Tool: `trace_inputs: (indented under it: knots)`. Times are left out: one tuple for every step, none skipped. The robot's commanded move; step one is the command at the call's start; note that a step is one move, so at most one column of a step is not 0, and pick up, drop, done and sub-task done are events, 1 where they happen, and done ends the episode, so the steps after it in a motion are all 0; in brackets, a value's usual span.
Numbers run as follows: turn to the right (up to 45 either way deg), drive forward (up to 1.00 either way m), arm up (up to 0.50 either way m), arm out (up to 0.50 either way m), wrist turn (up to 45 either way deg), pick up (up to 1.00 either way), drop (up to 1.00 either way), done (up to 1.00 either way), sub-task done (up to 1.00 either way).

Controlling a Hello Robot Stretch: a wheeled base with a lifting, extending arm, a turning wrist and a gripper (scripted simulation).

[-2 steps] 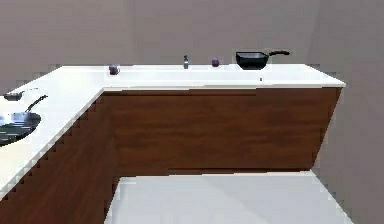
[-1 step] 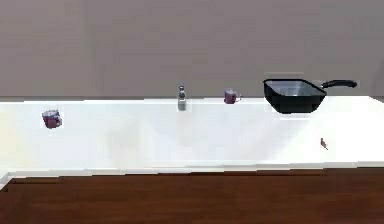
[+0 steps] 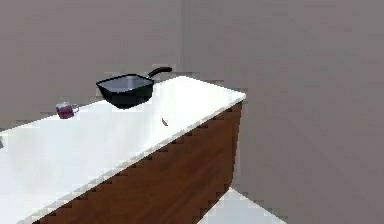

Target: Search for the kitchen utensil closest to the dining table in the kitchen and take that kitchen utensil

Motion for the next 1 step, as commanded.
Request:
trace_inputs:
  knots:
    - [45.0,0.0,0.0,0.0,0.0,0.0,0.0,0.0,0.0]
